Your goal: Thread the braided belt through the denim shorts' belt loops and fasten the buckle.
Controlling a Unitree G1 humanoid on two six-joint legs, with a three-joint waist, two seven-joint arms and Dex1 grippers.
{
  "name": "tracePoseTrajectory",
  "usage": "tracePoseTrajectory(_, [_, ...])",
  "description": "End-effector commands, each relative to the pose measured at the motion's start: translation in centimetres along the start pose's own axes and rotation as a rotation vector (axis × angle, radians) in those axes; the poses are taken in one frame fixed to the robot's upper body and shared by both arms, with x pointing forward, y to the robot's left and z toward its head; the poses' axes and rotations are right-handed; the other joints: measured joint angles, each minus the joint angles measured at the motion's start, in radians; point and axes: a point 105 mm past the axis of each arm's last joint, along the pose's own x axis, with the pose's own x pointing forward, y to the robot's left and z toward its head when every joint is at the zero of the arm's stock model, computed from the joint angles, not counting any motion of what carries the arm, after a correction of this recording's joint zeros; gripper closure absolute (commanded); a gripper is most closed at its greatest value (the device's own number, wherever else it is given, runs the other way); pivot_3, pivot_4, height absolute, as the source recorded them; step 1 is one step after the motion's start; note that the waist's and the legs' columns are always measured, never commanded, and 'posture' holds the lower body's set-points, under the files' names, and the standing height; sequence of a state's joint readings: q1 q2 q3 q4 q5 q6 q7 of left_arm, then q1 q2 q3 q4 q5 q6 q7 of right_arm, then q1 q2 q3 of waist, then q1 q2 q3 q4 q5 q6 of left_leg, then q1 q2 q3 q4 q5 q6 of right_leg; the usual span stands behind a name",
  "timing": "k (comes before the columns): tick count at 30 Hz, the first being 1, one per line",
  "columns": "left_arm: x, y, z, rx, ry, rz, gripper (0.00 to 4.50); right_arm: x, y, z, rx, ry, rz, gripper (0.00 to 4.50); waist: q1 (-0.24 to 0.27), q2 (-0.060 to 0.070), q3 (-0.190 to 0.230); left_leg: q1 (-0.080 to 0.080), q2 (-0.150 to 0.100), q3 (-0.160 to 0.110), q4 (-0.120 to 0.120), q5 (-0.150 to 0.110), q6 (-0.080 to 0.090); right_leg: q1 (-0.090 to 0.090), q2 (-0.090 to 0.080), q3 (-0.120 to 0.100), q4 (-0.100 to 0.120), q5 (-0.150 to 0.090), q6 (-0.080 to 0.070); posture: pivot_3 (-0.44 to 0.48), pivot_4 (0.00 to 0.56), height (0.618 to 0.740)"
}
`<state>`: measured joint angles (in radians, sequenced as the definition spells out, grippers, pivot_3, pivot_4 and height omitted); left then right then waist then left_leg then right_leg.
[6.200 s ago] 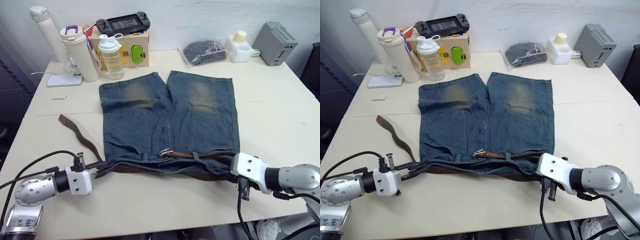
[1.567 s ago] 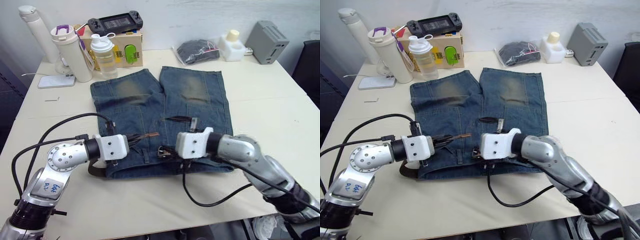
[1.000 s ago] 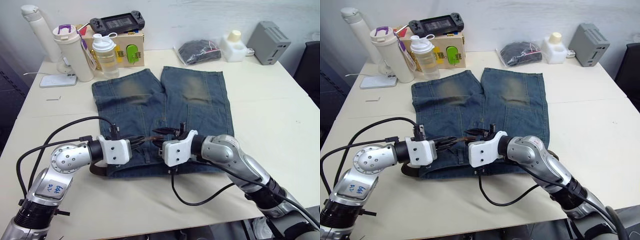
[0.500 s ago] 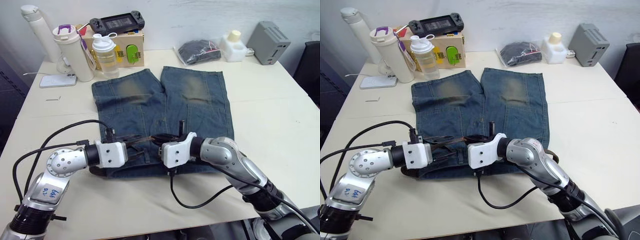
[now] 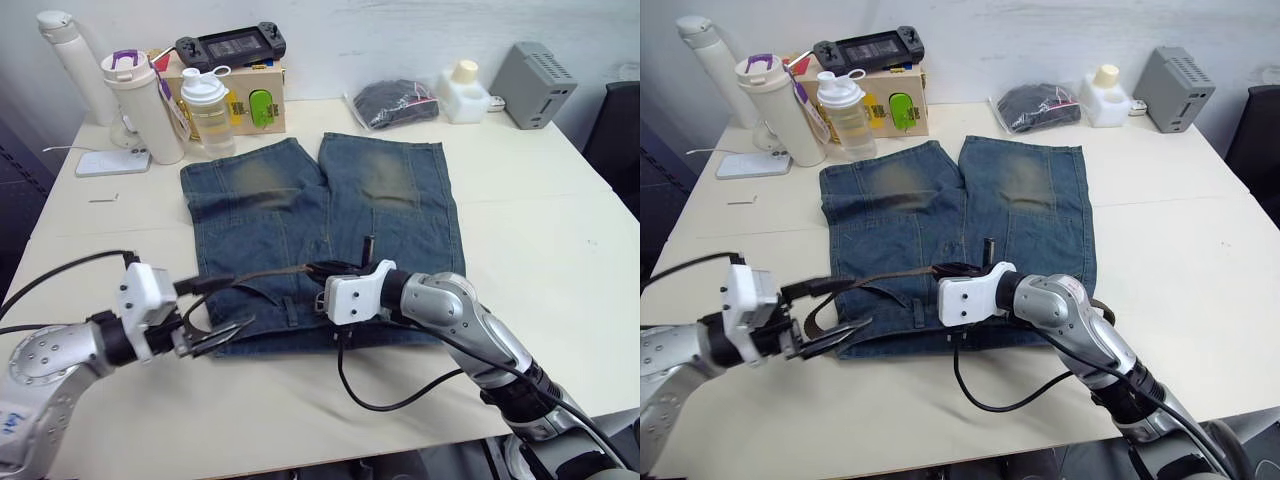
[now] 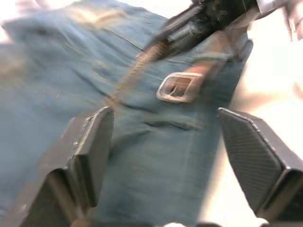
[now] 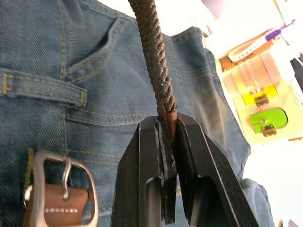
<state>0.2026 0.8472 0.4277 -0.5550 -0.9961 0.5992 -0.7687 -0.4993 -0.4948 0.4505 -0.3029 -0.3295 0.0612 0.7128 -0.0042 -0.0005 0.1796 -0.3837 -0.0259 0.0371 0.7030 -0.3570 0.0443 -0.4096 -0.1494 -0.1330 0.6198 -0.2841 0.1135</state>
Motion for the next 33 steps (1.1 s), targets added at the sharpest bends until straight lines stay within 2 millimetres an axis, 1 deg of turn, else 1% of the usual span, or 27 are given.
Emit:
tracePoseTrajectory(1, [-0.9, -2.8, 0.9, -0.301, -0.081, -0.160, 0.64, 0.0, -0.7, 0.6, -0.017, -0.027, -0.043, 4.50, 0.000, 0.000, 0.000, 0.000, 0.000, 0.000, 0.000, 0.000, -0.001, 0.000, 0.000, 0.000, 0.000, 0.000, 0.000, 0.000, 0.150, 0.690])
tracePoseTrajectory(2, [-0.9, -3.3, 0.8, -0.349, -0.086, -0.176, 0.64, 0.1, -0.7, 0.7, -0.022, -0.029, -0.044, 4.50, 0.001, 0.000, 0.000, 0.000, 0.000, 0.000, 0.000, 0.000, -0.001, 0.000, 0.000, 0.000, 0.000, 0.000, -0.001, 0.000, 0.150, 0.690])
tracePoseTrajectory(3, [-0.8, -3.3, 0.7, -0.393, -0.091, -0.165, 0.64, 0.1, -0.7, 0.7, -0.026, -0.031, -0.046, 4.50, 0.002, 0.001, 0.000, 0.000, 0.000, 0.000, 0.000, 0.000, -0.001, 0.001, 0.000, 0.000, 0.000, -0.001, -0.001, 0.000, 0.150, 0.690])
tracePoseTrajectory(4, [-0.2, -3.1, 0.4, -0.469, -0.109, -0.126, 0.64, 0.1, -0.8, 0.8, -0.051, -0.034, -0.049, 4.50, 0.003, 0.001, 0.000, 0.001, 0.000, 0.000, 0.000, 0.000, -0.001, 0.001, 0.001, 0.000, 0.000, -0.001, -0.001, 0.000, 0.150, 0.690])
tracePoseTrajectory(6, [1.1, -2.5, 0.1, -0.622, -0.161, -0.050, 0.64, 0.2, -0.9, 0.9, -0.125, -0.036, -0.061, 4.50, 0.005, 0.001, 0.000, 0.001, 0.000, -0.001, 0.001, 0.000, -0.001, 0.002, 0.001, 0.000, 0.000, -0.001, -0.001, 0.000, 0.150, 0.690])
tracePoseTrajectory(7, [1.6, -2.1, -0.1, -0.733, -0.188, -0.005, 0.64, 0.2, -1.0, 1.0, -0.171, -0.035, -0.071, 4.50, 0.004, 0.001, 0.000, 0.003, 0.000, -0.001, 0.001, 0.000, -0.001, 0.004, 0.001, 0.001, 0.000, -0.001, -0.001, 0.000, 0.150, 0.690])
tracePoseTrajectory(9, [2.3, -0.9, -1.1, -0.902, -0.254, 0.118, 0.64, 0.1, -1.1, 1.0, -0.252, -0.035, -0.096, 4.50, 0.002, 0.001, 0.001, 0.008, 0.000, -0.001, 0.001, -0.002, -0.003, 0.008, 0.000, 0.004, 0.000, -0.001, -0.001, 0.000, 0.150, 0.690])
tracePoseTrajectory(11, [3.1, -0.6, -2.0, -1.010, -0.316, 0.196, 0.64, 0.0, -1.2, 0.9, -0.293, -0.035, -0.114, 4.50, 0.002, 0.002, 0.001, 0.016, -0.001, -0.001, -0.003, -0.002, -0.003, 0.014, 0.001, 0.005, -0.001, -0.001, -0.002, 0.000, 0.150, 0.690])
tracePoseTrajectory(13, [3.8, -0.6, -2.2, -1.084, -0.381, 0.250, 0.64, -0.1, -1.2, 0.8, -0.321, -0.034, -0.131, 4.50, 0.002, 0.001, 0.001, 0.016, 0.000, -0.001, -0.003, -0.002, -0.004, 0.014, 0.002, 0.005, -0.001, -0.001, -0.002, 0.000, 0.150, 0.690])
tracePoseTrajectory(15, [4.1, -0.1, -2.3, -1.165, -0.456, 0.327, 0.64, -0.3, -1.3, 0.6, -0.346, -0.032, -0.139, 4.50, 0.002, 0.001, 0.001, 0.016, 0.000, 0.000, -0.003, -0.002, -0.004, 0.014, 0.003, 0.005, 0.000, -0.001, -0.002, 0.000, 0.150, 0.690])
tracePoseTrajectory(19, [4.5, 0.2, -1.7, -1.248, -0.551, 0.374, 0.64, -0.5, -1.2, 0.5, -0.357, -0.033, -0.143, 4.50, 0.006, 0.000, 0.000, 0.016, 0.001, 0.000, -0.001, -0.002, -0.004, 0.016, 0.005, 0.004, -0.002, -0.001, -0.002, 0.000, 0.150, 0.690])
tracePoseTrajectory(23, [4.3, 0.7, -1.1, -1.262, -0.615, 0.366, 0.64, -0.5, -1.0, 0.5, -0.359, -0.032, -0.137, 4.50, 0.007, 0.000, 0.000, 0.016, 0.001, 0.000, 0.000, -0.002, -0.004, 0.017, 0.007, 0.004, -0.004, -0.001, -0.002, 0.000, 0.150, 0.690])
tracePoseTrajectory(27, [4.0, 1.3, -2.6, -1.307, -0.575, 0.435, 0.64, -0.6, -1.0, 0.5, -0.365, -0.032, -0.137, 4.50, 0.006, 0.000, 0.000, 0.015, 0.002, 0.000, -0.001, -0.002, -0.004, 0.017, 0.010, 0.004, -0.006, -0.001, -0.002, 0.000, 0.150, 0.690])
tracePoseTrajectory(31, [4.3, 1.4, -2.6, -1.321, -0.588, 0.420, 0.64, -0.6, -1.0, 0.6, -0.366, -0.038, -0.138, 4.50, 0.007, 0.000, 0.000, 0.015, 0.003, 0.000, -0.001, -0.002, -0.004, 0.018, 0.010, 0.004, -0.008, -0.001, -0.002, 0.000, 0.150, 0.690])
tracePoseTrajectory(33, [4.4, 1.4, -2.7, -1.332, -0.583, 0.424, 1.16, -0.6, -1.0, 0.8, -0.367, -0.043, -0.140, 4.50, 0.008, 0.000, 0.000, 0.015, 0.003, 0.000, -0.001, -0.002, -0.004, 0.018, 0.010, 0.004, -0.009, -0.001, -0.002, 0.000, 0.150, 0.690])
